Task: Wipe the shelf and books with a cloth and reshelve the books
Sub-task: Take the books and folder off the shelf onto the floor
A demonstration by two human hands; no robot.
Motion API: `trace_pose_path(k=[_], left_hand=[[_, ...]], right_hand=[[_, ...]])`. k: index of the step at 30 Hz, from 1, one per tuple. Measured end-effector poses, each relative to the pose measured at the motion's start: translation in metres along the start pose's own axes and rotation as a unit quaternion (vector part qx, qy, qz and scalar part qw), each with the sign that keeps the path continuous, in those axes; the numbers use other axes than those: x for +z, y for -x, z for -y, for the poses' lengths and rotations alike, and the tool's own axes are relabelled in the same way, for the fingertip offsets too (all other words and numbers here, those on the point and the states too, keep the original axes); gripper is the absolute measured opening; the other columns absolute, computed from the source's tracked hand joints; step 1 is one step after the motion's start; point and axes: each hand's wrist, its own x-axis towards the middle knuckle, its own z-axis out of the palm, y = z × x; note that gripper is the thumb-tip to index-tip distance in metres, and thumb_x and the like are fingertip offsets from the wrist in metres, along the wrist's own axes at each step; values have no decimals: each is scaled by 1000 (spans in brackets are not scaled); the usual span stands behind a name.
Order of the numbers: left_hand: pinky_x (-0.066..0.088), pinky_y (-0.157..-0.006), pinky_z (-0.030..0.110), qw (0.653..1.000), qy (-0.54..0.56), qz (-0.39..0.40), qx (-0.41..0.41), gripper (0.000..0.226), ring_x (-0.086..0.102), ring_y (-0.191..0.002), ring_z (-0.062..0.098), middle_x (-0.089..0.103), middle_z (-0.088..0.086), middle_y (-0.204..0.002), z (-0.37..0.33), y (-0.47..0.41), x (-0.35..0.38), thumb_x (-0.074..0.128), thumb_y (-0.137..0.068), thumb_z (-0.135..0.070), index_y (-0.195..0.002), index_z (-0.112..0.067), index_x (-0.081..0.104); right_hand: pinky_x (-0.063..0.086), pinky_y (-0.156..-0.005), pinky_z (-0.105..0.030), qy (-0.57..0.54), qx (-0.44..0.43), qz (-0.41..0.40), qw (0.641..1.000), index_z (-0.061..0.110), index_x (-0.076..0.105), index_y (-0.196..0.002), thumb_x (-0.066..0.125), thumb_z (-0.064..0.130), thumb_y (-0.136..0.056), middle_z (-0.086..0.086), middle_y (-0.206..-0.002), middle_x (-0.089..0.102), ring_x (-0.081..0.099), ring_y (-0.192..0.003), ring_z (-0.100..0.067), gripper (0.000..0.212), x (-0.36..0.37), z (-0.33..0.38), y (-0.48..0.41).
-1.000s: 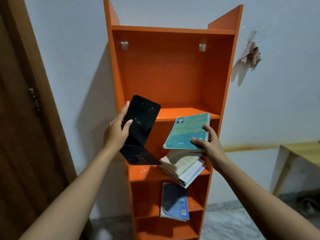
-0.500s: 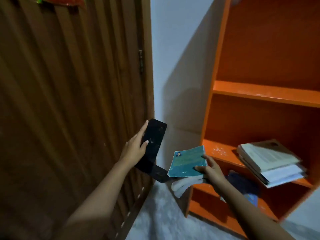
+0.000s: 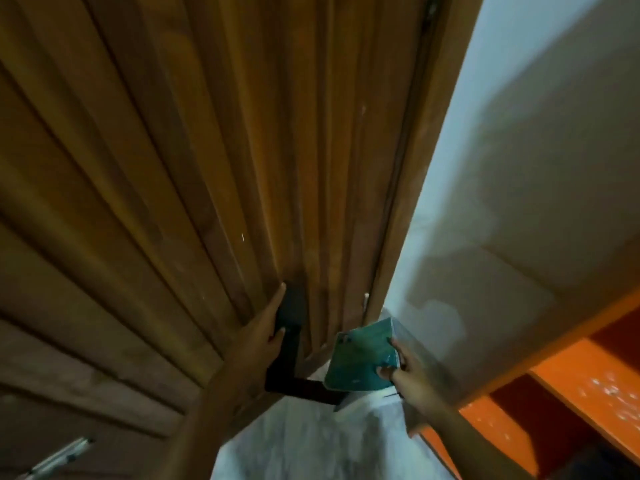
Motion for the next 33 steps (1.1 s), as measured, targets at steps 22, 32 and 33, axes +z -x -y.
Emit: trace_pose_path(k=[22, 32, 33], left_hand=[[42, -40, 43, 985, -10, -32, -167, 77, 48, -45, 22, 62, 13, -85, 331, 202, 292, 50, -87, 7, -147, -27, 17], [52, -91, 48, 965, 28, -129, -226, 81, 53, -121, 34, 29, -2, -154, 420, 240, 374, 49, -90, 6, -148, -34, 10], [50, -94, 49, 964, 36, -131, -230, 82, 50, -124, 34, 27, -2, -154, 427, 243, 381, 50, -90, 6, -148, -35, 10]], right_hand=[[58, -65, -22, 9, 10, 58, 998, 25, 35, -133, 54, 0, -90, -3, -117, 54, 61, -99, -20, 53, 110, -432, -174], [58, -56, -25, -63, 58, 73, 994, 26, 26, -144, 56, 3, -90, -20, -136, 48, 58, -105, -34, 66, 155, -561, -250], [57, -56, -24, -63, 58, 72, 994, 24, 25, -144, 55, 0, -90, -21, -137, 46, 57, -106, -34, 67, 157, -573, -254]])
